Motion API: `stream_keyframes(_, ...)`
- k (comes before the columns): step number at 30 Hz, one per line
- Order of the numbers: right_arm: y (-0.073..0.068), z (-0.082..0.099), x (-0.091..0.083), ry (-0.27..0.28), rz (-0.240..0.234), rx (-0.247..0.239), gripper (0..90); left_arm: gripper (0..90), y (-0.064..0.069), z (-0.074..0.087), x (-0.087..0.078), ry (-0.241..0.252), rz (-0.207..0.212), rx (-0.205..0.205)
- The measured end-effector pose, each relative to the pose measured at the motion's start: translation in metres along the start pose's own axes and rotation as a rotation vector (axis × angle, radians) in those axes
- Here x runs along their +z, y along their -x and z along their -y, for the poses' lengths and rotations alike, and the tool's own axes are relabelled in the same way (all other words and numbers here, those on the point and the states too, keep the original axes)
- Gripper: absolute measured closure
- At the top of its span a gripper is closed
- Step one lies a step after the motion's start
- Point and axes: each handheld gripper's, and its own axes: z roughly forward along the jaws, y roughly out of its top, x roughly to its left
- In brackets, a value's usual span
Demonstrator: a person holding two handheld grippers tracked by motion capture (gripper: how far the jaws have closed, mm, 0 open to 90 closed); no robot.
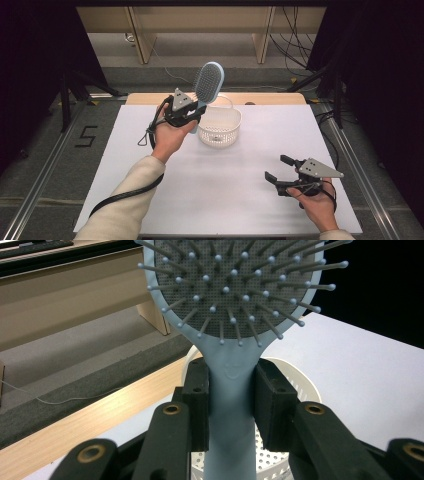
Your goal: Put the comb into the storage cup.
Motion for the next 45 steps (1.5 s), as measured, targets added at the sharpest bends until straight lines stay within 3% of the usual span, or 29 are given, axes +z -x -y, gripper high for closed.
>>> stream_keyframes(45,0.001,0.0,0.0,0.0,-0.003,0.001,16.2,70.0,0.003,-0.009,0.012,0.008,0.014,-0.004)
